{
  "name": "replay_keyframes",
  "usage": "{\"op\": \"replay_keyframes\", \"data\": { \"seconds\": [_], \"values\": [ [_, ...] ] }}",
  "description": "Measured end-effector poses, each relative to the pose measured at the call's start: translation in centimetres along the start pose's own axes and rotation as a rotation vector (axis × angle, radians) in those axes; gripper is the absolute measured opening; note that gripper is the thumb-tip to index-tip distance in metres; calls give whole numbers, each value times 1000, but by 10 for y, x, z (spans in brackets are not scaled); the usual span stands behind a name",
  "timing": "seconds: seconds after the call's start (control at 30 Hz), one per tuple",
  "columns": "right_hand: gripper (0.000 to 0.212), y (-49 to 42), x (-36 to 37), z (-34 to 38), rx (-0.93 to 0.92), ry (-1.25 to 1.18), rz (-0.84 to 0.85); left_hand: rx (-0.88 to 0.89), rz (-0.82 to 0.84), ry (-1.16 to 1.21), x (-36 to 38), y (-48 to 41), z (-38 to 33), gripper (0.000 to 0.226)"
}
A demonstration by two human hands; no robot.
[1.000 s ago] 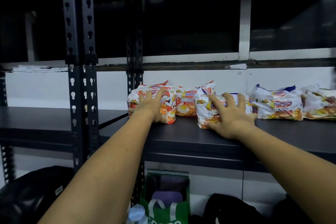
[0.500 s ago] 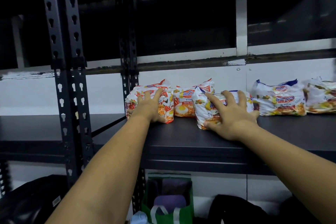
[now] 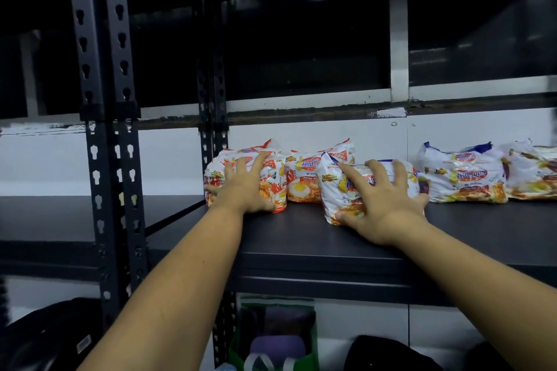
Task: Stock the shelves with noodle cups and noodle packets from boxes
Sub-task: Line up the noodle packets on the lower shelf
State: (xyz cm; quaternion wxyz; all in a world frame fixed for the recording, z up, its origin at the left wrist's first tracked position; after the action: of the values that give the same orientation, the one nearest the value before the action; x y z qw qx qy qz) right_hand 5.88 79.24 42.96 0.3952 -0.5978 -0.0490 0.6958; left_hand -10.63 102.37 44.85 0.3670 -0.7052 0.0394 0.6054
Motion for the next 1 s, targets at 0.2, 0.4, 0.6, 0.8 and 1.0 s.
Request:
{"op": "replay_keyframes", "data": {
  "seconds": [0.2, 0.4, 0.6, 0.8, 1.0],
  "values": [
    [90, 1, 0, 0, 0, 5, 9, 20, -112, -51, -11, 12, -2, 130],
    [87, 3, -3, 3, -16, 1, -1, 264, -391, -7, -47, 61, -51, 79],
    [86, 5, -5, 4, -21, -25, -6, 381, -121, 95, -34, 111, -114, 36],
    [86, 5, -7, 4, -28, 0, -29, 364, 120, 206, -17, 118, -115, 36],
    [81, 14, -15, 5, -77, 9, -28, 382, 175, 239, -24, 127, -115, 35]
  ]
}}
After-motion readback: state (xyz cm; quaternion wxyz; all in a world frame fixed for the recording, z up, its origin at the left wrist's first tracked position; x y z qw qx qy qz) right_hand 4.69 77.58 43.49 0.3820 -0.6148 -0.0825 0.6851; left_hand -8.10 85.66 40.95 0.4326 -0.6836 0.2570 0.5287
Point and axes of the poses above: each hand's wrist, its own y-axis away from the middle knuckle, its own x-axis out of the palm, z = x × y, the point moved 9 cm from there along -y, towards the middle knuckle, and after that the axes turned 13 degrees about -y, right-handed, at the moved point
